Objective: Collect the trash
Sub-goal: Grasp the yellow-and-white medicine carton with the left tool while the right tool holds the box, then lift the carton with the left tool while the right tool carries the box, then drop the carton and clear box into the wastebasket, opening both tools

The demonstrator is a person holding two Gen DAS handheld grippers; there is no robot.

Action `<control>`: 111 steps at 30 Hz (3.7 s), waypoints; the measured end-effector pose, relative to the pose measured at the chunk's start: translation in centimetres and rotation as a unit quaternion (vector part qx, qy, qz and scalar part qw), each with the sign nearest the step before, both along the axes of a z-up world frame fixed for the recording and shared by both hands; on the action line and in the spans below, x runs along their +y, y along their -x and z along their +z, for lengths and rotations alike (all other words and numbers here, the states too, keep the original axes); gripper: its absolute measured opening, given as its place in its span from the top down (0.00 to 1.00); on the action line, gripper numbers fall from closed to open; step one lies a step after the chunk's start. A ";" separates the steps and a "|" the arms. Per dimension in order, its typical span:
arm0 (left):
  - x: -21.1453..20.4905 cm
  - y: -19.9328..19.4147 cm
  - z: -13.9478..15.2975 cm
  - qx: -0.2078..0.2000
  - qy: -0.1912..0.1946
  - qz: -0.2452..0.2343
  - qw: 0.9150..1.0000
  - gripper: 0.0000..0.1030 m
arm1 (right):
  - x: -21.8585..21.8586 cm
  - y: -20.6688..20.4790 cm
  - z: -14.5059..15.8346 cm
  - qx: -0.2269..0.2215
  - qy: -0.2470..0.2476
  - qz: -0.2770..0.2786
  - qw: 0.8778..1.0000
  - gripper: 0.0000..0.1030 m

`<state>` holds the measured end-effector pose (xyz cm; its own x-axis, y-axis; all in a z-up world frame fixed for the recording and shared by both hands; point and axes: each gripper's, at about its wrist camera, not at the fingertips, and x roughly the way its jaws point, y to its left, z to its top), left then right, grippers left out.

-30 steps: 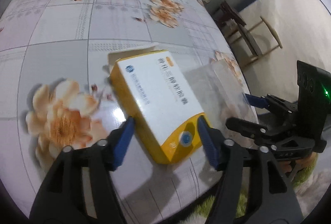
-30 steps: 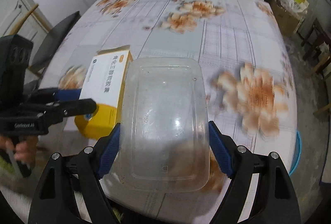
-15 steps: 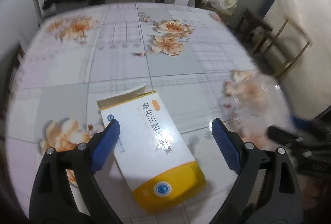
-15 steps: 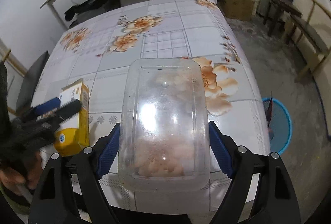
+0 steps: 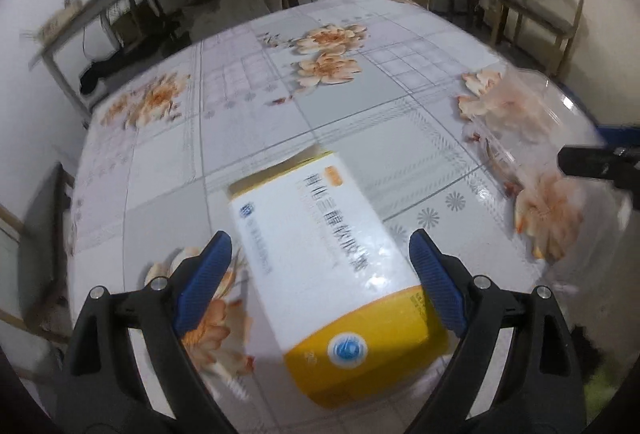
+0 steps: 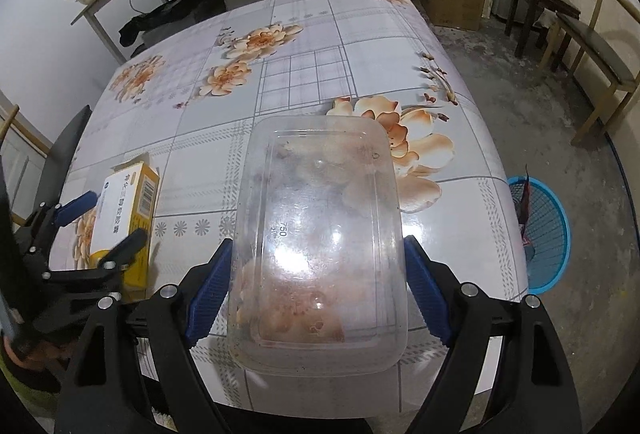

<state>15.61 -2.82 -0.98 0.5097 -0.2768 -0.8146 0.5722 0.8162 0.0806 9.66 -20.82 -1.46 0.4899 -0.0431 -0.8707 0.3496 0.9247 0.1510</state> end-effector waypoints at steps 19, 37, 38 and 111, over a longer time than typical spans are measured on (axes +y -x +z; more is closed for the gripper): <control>0.1 -0.6 -2.0 0.085 -0.010 0.053 0.995 0.19 | 0.1 -0.6 -0.9 0.026 0.016 0.019 0.999 0.15; -0.4 -0.5 -2.2 0.071 -0.017 0.064 0.995 0.32 | 0.1 -0.8 -1.6 0.030 0.010 0.021 0.999 0.15; -0.5 -0.4 -2.2 0.069 -0.018 0.062 0.995 0.32 | 0.1 -0.8 -1.6 0.031 0.011 0.021 0.999 0.15; -32.3 8.2 3.4 0.174 0.064 -0.224 0.957 0.33 | -26.5 32.4 -4.4 -0.185 -0.203 -0.422 0.864 0.20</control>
<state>7.37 -35.16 2.37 0.0207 -0.5126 -0.8584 0.8414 0.4727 -0.2620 -22.70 -47.31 -5.84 0.6810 -0.2500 -0.6883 0.7320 0.2081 0.6487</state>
